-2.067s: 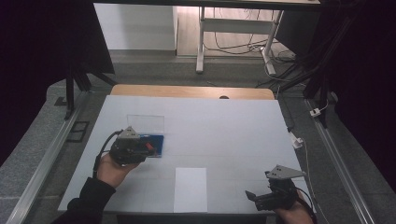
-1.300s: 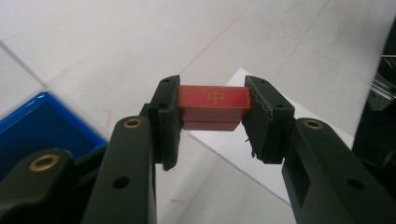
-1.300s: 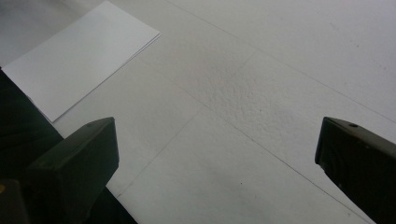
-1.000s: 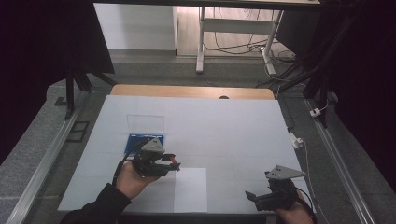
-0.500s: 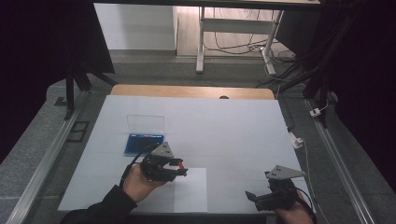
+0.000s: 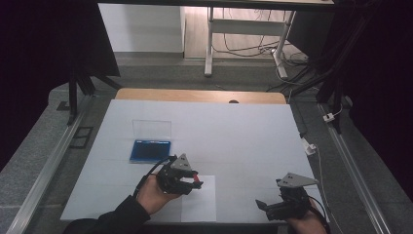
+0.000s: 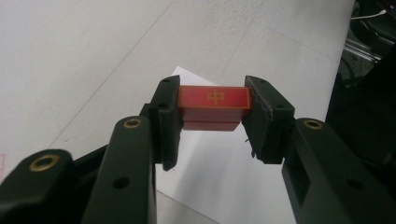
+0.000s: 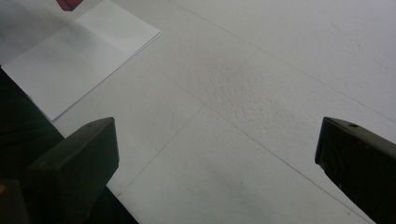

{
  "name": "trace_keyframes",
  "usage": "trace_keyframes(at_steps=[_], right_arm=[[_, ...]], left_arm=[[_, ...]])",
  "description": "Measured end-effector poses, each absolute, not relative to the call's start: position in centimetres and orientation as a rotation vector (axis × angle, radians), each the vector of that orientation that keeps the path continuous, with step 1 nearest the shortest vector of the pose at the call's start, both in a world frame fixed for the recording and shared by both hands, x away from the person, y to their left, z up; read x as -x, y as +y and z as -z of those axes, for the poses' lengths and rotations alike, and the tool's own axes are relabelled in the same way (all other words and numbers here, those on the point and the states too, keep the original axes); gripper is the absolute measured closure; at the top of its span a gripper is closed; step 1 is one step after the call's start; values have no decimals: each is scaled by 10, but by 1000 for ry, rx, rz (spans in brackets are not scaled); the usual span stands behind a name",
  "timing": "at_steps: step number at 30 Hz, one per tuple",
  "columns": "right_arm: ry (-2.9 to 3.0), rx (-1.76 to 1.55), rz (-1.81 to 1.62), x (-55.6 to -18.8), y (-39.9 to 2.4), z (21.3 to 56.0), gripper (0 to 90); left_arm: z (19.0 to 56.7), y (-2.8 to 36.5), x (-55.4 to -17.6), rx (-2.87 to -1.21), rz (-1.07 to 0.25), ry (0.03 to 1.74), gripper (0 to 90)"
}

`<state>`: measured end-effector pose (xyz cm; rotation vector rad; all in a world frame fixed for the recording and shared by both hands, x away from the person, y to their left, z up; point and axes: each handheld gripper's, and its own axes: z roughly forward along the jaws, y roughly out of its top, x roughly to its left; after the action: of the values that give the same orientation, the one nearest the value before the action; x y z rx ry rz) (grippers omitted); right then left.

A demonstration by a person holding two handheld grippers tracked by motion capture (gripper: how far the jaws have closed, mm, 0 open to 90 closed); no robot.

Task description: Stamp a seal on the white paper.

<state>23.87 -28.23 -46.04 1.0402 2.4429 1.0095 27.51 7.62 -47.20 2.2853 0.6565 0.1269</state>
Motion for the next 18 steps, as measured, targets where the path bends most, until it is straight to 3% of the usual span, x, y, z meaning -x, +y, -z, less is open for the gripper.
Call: trace_keyframes(at_steps=[18], right_arm=[[2445,-1038,-1008,-239,-282,460,1]], left_arm=[[492,66,-279,-2347,-129,653,581]])
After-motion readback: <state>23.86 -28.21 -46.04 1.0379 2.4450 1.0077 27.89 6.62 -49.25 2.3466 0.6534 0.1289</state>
